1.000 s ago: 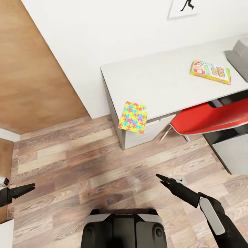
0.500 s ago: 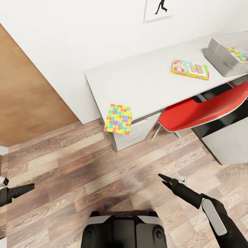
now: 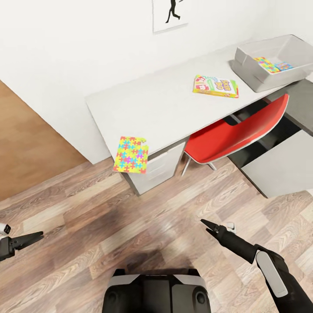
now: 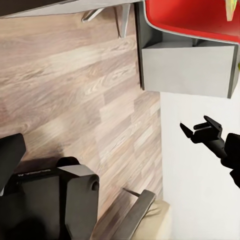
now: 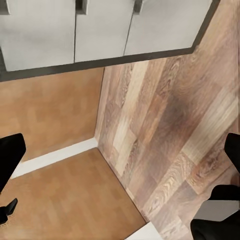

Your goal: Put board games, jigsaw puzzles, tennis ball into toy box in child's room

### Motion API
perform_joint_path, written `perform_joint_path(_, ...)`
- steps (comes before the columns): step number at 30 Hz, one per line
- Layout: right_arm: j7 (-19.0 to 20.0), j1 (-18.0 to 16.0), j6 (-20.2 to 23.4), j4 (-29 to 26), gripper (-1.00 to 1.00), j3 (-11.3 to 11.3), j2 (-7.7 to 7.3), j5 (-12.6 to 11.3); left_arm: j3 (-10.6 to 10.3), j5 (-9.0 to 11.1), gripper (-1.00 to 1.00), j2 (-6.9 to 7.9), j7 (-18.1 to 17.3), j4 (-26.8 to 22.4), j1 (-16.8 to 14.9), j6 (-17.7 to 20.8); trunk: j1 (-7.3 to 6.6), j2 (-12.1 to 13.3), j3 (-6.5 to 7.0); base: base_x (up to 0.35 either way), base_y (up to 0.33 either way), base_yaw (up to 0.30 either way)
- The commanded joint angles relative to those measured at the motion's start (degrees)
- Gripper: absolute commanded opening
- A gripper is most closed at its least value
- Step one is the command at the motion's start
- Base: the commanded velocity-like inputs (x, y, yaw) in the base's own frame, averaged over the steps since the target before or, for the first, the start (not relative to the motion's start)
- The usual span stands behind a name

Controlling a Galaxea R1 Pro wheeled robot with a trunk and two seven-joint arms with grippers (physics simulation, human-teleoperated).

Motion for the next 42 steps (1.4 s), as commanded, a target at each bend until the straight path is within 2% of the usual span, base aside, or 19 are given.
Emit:
perform_joint_path(1,0.06,-0.02,0.38,0.01,1.0,-0.06,-0.15,-0.17,0.03,0.02,1.0,0.01,-0.15,0.0,0.0,0.62,0.04,-0.08,0.0,0.019,0.0,-0.231)
perform_joint_path(8,0.07,0.0,0.41,0.11,1.0,-0.07,-0.9,-0.37,-0.02,-0.08,1.0,0.14,0.17,0.0,0.0,0.78,0.04,-0.08,0.42,0.009,0.0,-0.231)
perform_joint_path(22,0.08,0.03,0.42,0.16,1.0,-0.07,-1.12,-0.41,-0.13,-0.15,1.0,0.11,0.68,0.0,0.0,0.83,0.04,-0.08,1.25,0.001,0.0,-0.231)
perform_joint_path(34,0.08,0.02,0.42,0.16,1.0,-0.07,-1.13,-0.4,0.0,-0.01,1.0,0.1,5.02,0.06,-0.01,0.93,0.04,-0.08,1.96,0.0,0.0,-0.231)
perform_joint_path(42,0.08,0.03,0.42,0.16,1.0,-0.07,-1.08,-0.47,0.1,0.5,1.0,0.1,5.85,0.34,-0.07,1.43,0.04,-0.08,2.25,0.0,0.0,-0.163)
